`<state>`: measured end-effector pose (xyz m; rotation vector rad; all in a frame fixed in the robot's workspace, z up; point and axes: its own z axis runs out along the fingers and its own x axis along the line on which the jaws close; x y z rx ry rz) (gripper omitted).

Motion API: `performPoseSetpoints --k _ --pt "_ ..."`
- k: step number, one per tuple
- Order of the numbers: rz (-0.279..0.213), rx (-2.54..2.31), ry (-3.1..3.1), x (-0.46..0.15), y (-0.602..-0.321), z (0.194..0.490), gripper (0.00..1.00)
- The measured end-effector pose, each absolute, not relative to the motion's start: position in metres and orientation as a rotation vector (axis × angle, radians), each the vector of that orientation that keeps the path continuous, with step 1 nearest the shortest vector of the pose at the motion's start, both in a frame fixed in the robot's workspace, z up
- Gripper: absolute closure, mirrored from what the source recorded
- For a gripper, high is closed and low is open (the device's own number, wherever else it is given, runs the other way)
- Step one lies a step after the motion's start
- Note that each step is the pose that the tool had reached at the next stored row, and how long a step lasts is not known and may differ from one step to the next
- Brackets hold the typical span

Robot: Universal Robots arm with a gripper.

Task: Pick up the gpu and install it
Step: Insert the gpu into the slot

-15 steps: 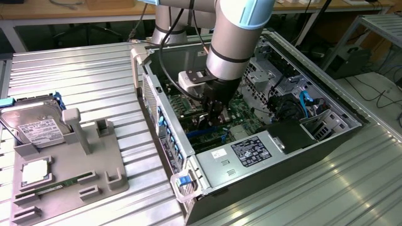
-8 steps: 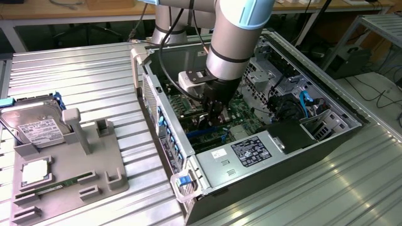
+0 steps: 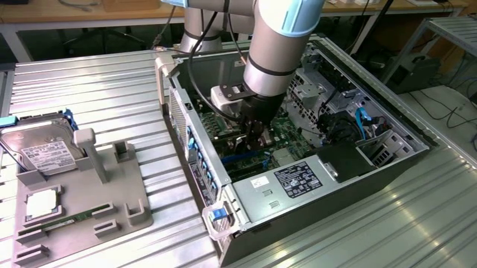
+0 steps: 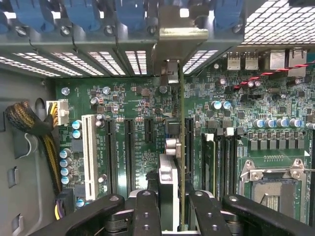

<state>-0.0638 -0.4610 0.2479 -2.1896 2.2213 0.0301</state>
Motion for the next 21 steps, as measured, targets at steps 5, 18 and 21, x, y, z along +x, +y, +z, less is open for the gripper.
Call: performPoseSetpoints --k 5,18,21 --pt "0.030 -2.189 2.221 -0.0657 -0.4609 0.2441 0.72" --pt "0.014 -2.182 2.214 -0.0659 -0.4587 0.2484 0.72" --pt "0.008 -2.181 2.210 -0.0655 -0.4581 0.2484 0.72"
